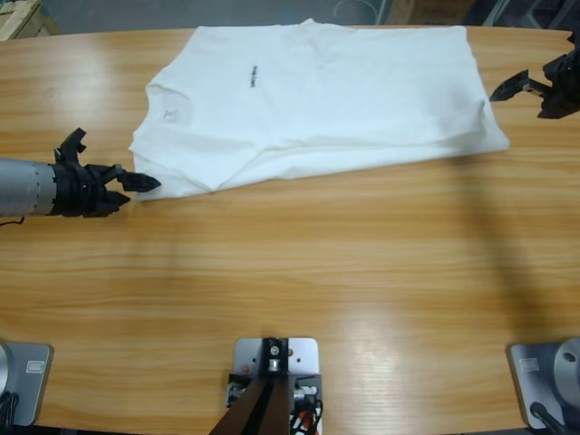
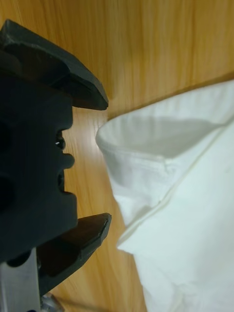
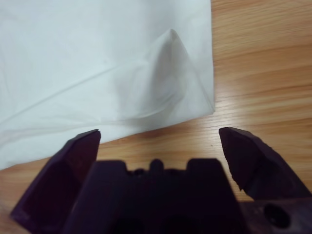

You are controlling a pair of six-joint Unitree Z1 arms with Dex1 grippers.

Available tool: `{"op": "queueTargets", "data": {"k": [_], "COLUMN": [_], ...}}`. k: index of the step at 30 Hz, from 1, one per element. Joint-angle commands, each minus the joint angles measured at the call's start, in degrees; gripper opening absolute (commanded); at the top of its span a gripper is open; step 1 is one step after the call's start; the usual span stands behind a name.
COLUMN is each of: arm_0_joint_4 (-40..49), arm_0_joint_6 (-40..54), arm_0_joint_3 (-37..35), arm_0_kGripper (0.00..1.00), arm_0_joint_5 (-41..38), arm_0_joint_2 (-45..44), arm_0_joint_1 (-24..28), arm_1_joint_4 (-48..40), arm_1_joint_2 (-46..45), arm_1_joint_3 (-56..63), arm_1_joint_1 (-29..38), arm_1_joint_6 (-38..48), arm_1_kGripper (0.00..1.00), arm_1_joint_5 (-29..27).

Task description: Fold clothes

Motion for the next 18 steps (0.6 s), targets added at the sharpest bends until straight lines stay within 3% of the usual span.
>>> {"op": "queueTargets", "data": {"k": [1,16,17,18], "arm_0_joint_4": [-1.7,-9.3,-9.6,-9.9], "arm_0_joint_6": [-3.5,-4.3,-4.3,-4.3], "arm_0_joint_3": [4.3,4.2,4.2,4.2], "arm_0_kGripper": [0.821,0.821,0.792,0.667], "arm_0_joint_5": [1.5,-1.4,-1.6,-1.9], "arm_0_joint_2": [2.6,8.7,8.9,9.1], "arm_0_joint_1": [-0.5,-0.9,-1.0,-1.1], "arm_1_joint_4": [0.5,0.5,0.5,0.5], "arm_1_joint_2": [-0.2,-0.4,-0.4,-0.4], "arm_1_joint_3": [1.7,2.1,2.1,2.1], "arm_1_joint_1": [-0.2,-0.2,-0.2,-0.2], "arm_1_joint_6": [-0.6,-0.8,-0.8,-0.8], "arm_1_kGripper": [1.0,1.0,1.0,1.0], "arm_1_joint_5": [0.5,0.3,0.3,0.3]}}
